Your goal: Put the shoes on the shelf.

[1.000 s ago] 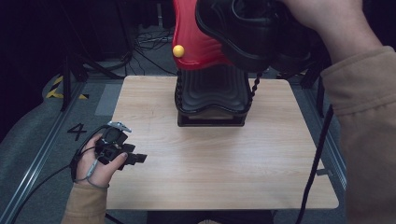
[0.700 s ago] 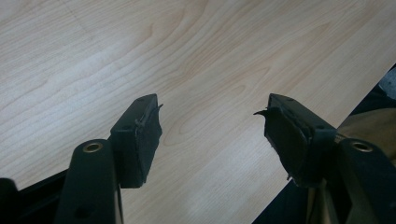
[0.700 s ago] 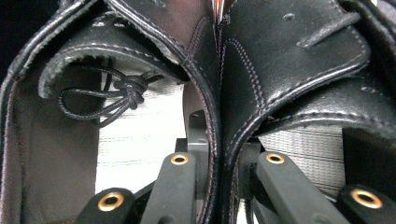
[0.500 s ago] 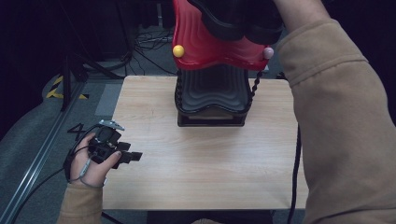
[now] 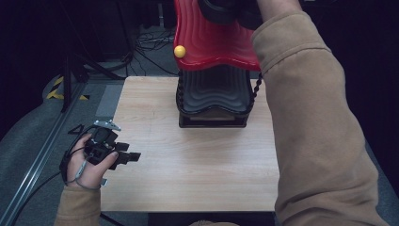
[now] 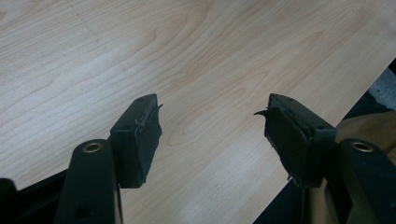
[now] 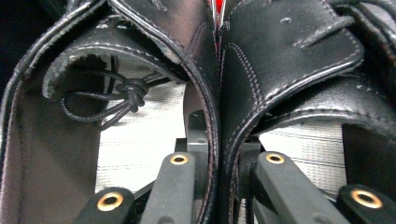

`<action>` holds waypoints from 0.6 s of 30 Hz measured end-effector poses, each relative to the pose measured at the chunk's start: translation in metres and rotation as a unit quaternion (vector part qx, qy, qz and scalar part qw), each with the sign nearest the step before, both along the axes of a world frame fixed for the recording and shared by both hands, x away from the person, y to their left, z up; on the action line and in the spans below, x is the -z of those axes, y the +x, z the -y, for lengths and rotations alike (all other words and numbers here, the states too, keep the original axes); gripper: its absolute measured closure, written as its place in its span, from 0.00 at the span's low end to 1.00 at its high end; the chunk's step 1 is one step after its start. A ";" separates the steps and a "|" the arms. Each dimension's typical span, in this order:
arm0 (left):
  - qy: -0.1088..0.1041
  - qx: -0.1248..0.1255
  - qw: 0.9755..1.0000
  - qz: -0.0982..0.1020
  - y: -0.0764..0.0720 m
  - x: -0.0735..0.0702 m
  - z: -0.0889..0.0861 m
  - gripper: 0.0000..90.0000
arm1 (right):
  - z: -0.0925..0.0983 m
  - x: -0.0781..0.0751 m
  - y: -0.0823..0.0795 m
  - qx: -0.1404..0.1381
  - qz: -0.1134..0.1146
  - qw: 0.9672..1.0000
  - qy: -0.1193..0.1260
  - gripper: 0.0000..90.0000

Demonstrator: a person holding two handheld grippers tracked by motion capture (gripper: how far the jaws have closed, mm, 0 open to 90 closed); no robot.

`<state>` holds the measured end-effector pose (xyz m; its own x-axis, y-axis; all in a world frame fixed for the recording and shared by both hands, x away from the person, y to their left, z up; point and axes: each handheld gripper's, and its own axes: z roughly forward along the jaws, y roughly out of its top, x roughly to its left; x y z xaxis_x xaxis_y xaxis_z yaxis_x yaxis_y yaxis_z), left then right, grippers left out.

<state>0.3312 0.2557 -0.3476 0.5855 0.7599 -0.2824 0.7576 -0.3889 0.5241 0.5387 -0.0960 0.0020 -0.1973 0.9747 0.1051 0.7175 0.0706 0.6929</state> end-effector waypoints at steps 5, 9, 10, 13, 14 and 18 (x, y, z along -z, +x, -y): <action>-0.002 0.000 1.000 0.002 0.000 0.000 0.000 0.41 | -0.007 0.008 0.004 0.015 0.007 1.000 -0.020 0.90; -0.003 -0.001 1.000 -0.001 0.001 0.002 0.000 0.41 | -0.008 0.013 0.008 0.016 0.012 1.000 -0.017 0.90; -0.004 0.000 1.000 -0.001 0.002 0.002 0.000 0.41 | -0.009 0.014 0.009 0.018 0.012 1.000 -0.018 0.90; -0.002 0.001 1.000 -0.001 0.001 0.002 0.000 0.41 | -0.014 0.022 0.011 0.025 0.018 0.999 -0.025 0.90; -0.004 0.000 1.000 -0.001 0.001 0.002 0.000 0.41 | -0.016 0.023 0.011 0.026 0.017 0.999 -0.026 0.90; -0.003 0.002 1.000 0.002 0.001 0.001 -0.001 0.41 | -0.021 0.030 0.012 0.020 0.002 1.000 -0.021 0.88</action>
